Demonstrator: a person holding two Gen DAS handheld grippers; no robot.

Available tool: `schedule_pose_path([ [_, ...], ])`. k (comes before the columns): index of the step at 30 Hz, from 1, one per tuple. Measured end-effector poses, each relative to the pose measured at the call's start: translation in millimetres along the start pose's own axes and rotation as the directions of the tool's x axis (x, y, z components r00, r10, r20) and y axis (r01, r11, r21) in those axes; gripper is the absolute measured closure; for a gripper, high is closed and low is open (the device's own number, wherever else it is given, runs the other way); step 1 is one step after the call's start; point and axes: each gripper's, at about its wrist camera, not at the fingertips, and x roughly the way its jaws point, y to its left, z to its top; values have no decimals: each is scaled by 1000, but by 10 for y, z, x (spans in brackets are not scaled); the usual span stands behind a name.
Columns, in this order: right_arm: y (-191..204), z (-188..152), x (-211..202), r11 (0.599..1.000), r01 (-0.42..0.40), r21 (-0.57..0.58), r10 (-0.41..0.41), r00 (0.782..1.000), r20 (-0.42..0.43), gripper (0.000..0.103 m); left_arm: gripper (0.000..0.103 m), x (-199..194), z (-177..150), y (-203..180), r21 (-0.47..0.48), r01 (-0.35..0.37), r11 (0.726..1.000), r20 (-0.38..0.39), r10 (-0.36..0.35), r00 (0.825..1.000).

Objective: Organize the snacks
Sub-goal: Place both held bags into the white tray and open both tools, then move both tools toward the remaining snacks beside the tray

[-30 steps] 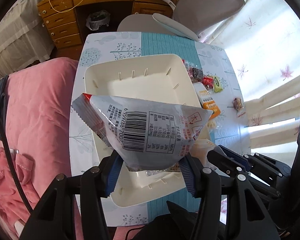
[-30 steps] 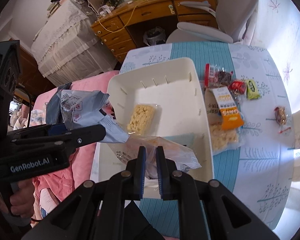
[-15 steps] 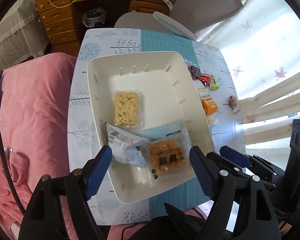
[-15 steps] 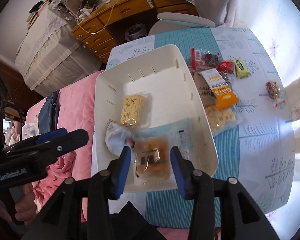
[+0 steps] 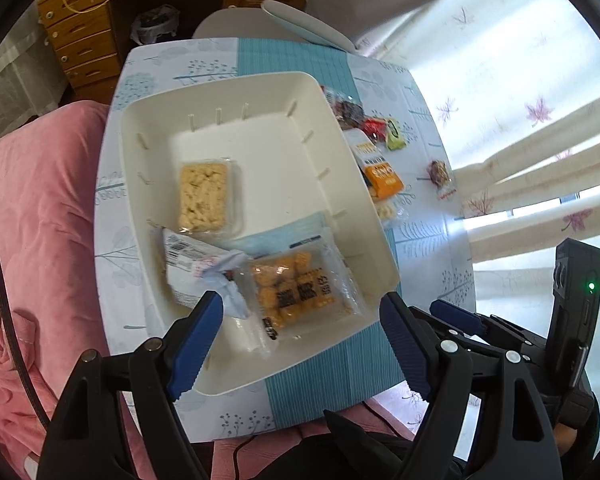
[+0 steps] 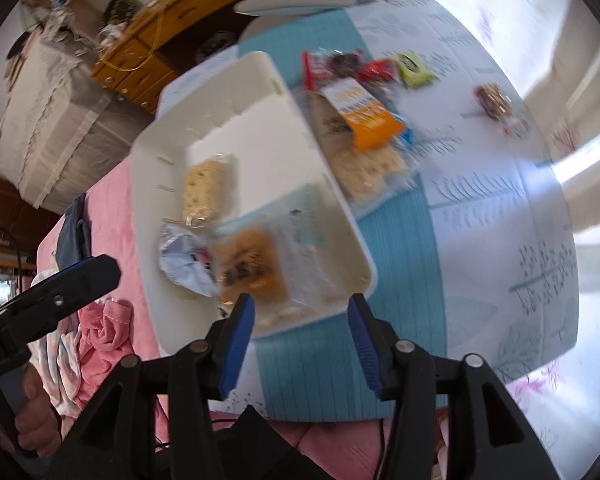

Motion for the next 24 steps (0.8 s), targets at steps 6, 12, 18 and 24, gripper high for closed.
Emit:
schedule_pose_path([
  [6,-382,43,2,995,-12,103,15,999,-35,40,23,44,95,-253,21,-14,1000,-6,14,1000],
  [12,-647,214,-59,989,-55,139,60,998,-33,34,22,30,355,-581,44,-41,998,14,40,999],
  [18,-912,450,-141,983,-79,168,79,997,6,24,11,23,704,-874,61,-93,994,44,91,995],
  [24,-1247,637,-155,972,-57,226,47,998,49,22,9,161,1072,-1129,75,-127,989,50,124,991],
])
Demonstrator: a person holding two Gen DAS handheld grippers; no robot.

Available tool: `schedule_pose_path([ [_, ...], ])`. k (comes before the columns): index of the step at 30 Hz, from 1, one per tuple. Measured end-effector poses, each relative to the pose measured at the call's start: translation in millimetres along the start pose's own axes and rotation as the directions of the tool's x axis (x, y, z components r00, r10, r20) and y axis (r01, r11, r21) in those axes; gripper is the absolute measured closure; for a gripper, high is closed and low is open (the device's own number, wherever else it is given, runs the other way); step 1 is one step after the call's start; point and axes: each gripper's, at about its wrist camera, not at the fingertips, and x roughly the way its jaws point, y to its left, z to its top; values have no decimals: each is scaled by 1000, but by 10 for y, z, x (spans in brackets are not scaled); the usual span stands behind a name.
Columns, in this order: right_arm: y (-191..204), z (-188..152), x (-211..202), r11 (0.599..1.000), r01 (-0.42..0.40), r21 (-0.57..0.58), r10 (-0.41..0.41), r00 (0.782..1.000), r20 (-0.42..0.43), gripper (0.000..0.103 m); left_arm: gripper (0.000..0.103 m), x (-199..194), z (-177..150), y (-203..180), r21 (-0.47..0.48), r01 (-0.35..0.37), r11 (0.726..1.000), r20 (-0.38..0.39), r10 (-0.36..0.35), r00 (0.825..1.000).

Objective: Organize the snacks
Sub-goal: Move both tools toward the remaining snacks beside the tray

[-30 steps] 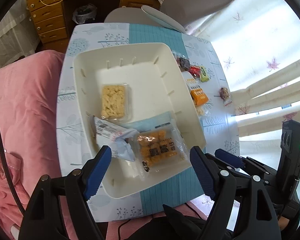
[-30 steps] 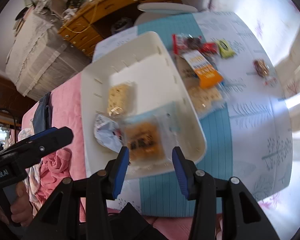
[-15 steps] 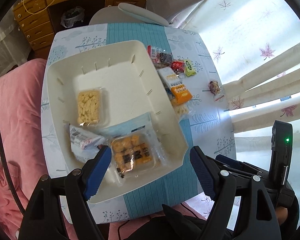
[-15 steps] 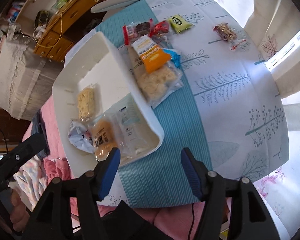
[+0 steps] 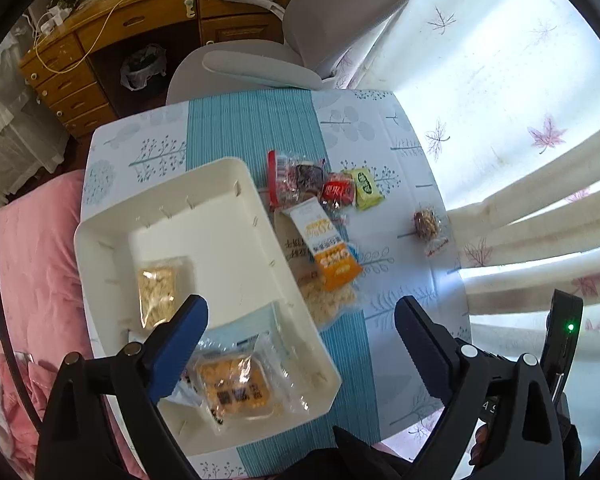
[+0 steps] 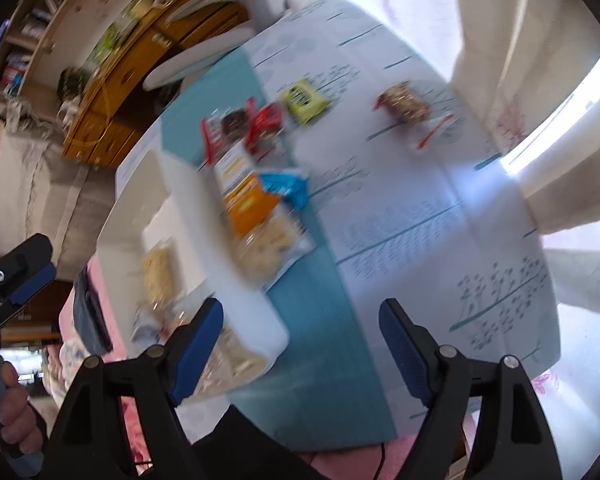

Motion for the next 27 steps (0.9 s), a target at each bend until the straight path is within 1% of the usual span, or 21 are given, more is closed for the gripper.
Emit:
schedule_pose_path([
  [3,-117,130,15,1000,29,9,-29,999,42,22,9,139,146,-117,1,2,1000,-13,-2,1000],
  [5,-179,210,45,998,59,2,-59,996,69,22,9,263,225,-197,-4,-7,1000,-36,7,999],
  [7,-247,315,85,997,72,-2,-71,994,88,22,9,438,293,-262,-19,-25,999,-79,24,997],
  [10,-329,456,135,998,62,-8,-60,990,125,22,9,689,379,-321,-57,-19,998,-138,11,990],
  [11,-337,488,149,998,66,-18,-62,988,142,22,9,751,401,-338,-64,-21,998,-149,12,989],
  [14,-365,642,214,992,97,-76,-77,970,231,22,9,971,477,-405,-81,-47,996,-183,32,983],
  [16,-390,726,270,989,107,-99,-77,961,267,22,9,1143,524,-429,-105,-63,992,-216,39,976],
  [18,-447,809,344,989,108,-99,-73,951,301,22,9,1281,548,-440,-123,-83,989,-249,50,967],
  [20,-515,880,417,988,121,-94,-84,941,327,22,10,1451,561,-446,-138,-128,982,-289,84,954],
  [22,-554,929,496,983,156,-93,-115,932,343,23,13,1594,556,-432,-158,-160,974,-329,101,939],
  [24,-598,984,572,979,178,-104,-130,923,362,26,13,1718,553,-430,-176,-162,971,-354,92,931],
  [25,-615,1012,612,975,192,-114,-137,917,376,28,15,1799,549,-435,-177,-177,968,-371,101,923],
  [27,-632,1054,685,965,224,-138,-154,906,395,32,17,1897,547,-445,-173,-196,965,-391,115,913],
])
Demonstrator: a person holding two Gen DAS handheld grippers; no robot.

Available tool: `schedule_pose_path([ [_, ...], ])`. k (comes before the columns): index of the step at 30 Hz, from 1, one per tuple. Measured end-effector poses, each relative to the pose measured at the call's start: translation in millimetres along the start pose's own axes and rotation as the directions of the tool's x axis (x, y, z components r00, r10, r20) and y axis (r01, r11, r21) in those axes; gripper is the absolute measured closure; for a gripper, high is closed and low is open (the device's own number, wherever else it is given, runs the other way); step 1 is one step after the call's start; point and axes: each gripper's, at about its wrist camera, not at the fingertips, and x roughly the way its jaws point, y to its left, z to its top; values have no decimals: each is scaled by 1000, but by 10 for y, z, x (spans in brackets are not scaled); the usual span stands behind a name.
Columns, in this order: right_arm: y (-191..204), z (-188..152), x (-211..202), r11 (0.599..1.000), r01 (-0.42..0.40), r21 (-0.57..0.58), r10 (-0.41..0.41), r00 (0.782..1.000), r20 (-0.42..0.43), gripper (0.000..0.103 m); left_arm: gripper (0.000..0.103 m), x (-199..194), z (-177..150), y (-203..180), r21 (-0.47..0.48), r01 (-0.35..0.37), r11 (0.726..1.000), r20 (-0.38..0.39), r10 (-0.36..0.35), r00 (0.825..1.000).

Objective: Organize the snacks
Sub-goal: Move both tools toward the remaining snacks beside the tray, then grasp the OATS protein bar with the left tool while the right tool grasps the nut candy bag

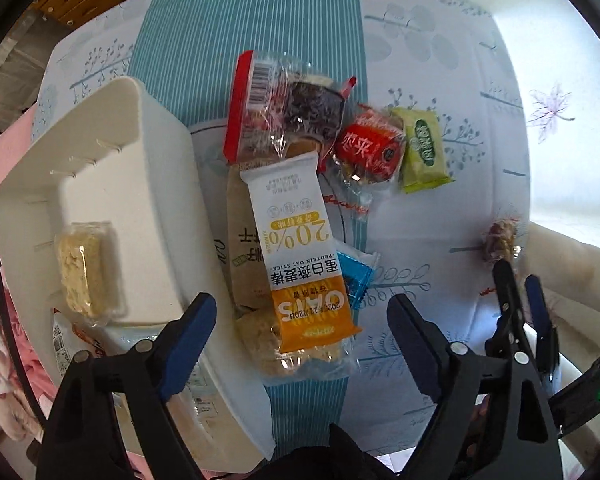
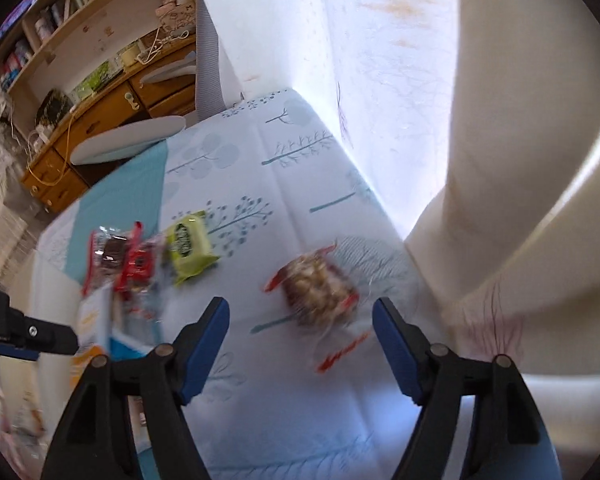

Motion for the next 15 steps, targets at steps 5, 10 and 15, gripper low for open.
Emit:
schedule_pose_path([
  [5,-15,33,189,996,-9,-93,10,1000,11,37,25,212,70,-29,-44,-16,999,-35,15,999],
  [10,22,68,270,982,-33,-187,36,999,12,45,31,373,121,-66,-54,-54,997,-53,51,997],
  [15,73,80,318,973,-31,-228,37,999,24,46,41,518,156,-65,-76,-68,995,-86,61,994],
])
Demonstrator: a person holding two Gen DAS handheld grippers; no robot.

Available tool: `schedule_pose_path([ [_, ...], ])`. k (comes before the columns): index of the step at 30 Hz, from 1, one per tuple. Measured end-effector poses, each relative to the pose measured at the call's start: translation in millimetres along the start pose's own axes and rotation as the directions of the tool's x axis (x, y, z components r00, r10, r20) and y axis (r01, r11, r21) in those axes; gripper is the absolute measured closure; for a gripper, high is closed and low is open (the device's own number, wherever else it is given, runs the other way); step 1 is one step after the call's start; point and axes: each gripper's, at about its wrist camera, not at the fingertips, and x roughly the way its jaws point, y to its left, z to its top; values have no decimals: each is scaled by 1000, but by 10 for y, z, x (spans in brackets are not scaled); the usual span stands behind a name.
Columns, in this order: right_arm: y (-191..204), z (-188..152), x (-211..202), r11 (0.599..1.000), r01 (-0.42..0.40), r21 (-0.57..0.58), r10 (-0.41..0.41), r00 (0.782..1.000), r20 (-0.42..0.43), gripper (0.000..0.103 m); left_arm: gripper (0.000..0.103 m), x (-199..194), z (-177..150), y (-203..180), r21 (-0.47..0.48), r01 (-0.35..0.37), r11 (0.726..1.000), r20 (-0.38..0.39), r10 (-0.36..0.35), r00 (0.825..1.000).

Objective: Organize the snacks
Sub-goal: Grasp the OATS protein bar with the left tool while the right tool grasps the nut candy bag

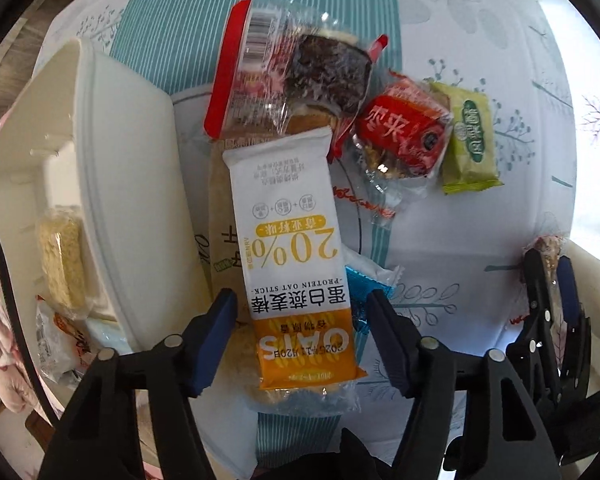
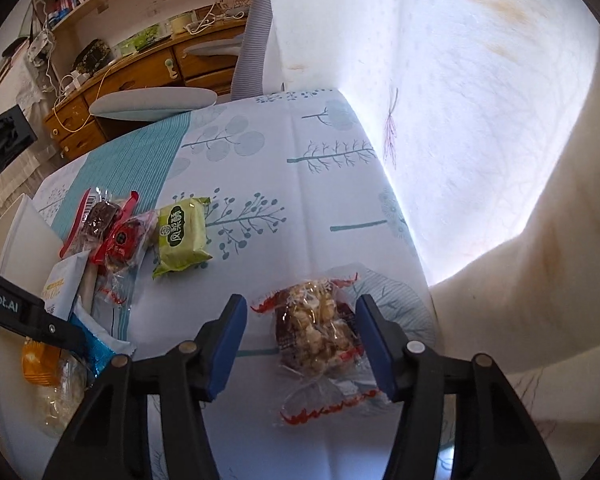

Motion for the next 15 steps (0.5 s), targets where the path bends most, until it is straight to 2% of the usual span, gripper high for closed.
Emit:
schedule_pose_path([
  [1,9,0,5,1000,2,-11,-2,1000,2,46,45,14,-9,-8,0,-10,1000,2,10,1000],
  [3,15,9,19,1000,5,-23,-5,1000,5,46,47,37,-4,-22,1,-2,1000,1,2,1000],
  [6,12,20,31,999,9,-32,-9,1000,11,50,54,54,-7,-31,2,0,1000,4,0,1000],
  [8,9,37,47,999,20,-41,-19,1000,15,63,54,69,1,-44,-4,1,1000,-1,-1,1000],
  [10,-11,60,46,999,19,-42,-18,1000,18,69,56,75,7,-74,-11,7,1000,0,-7,1000],
  [11,-33,71,49,999,10,-33,-10,1000,12,69,60,82,7,-65,-14,13,1000,-2,-13,1000],
  [15,-57,76,46,1000,-6,-31,6,1000,2,72,61,93,23,-53,-20,26,999,0,-26,1000],
])
